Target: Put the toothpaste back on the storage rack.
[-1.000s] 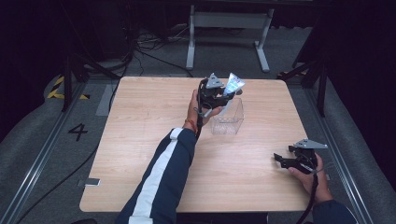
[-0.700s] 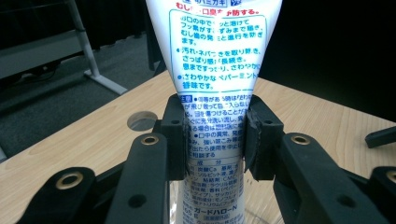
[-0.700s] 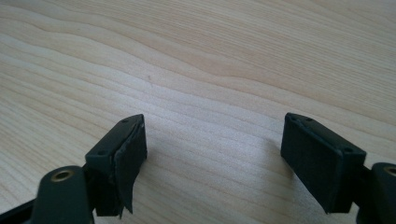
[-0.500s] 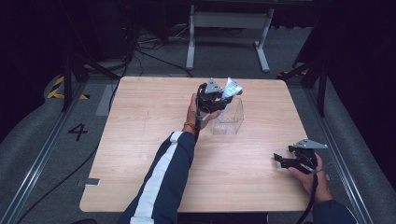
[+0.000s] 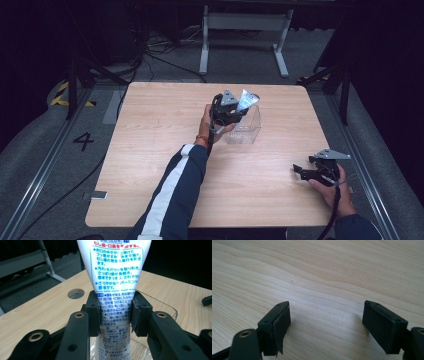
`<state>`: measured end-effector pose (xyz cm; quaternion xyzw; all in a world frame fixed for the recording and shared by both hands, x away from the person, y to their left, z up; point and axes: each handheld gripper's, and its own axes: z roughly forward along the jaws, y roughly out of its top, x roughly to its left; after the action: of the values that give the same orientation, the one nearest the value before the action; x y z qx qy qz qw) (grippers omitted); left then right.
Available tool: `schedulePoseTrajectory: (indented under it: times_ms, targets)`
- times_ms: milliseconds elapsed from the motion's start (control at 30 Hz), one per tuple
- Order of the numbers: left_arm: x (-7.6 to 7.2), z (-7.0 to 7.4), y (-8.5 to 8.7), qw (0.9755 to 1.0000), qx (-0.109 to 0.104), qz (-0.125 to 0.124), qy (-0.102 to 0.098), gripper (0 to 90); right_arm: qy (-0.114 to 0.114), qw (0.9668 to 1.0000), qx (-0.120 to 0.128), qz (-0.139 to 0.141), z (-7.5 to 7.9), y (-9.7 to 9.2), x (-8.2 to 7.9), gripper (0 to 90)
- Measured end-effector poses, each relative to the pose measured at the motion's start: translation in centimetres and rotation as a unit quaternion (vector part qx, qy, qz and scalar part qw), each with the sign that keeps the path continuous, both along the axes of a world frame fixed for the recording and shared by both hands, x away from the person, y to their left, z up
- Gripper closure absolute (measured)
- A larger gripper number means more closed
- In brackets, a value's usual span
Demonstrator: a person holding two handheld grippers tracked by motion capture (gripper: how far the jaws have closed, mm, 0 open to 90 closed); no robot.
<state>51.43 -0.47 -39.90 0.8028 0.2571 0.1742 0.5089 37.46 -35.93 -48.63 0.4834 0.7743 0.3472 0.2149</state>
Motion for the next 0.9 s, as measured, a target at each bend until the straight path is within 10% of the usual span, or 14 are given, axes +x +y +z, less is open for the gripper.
schedulePoseTrajectory:
  times_ms: [900]
  targets:
    - [0.2, -1.0, -0.4, 0.9971, 0.069, 0.003, 0.031, 62.9, 0.000, 1.0000, 0.000, 0.000, 0.0, 0.0, 0.0, 22.8]
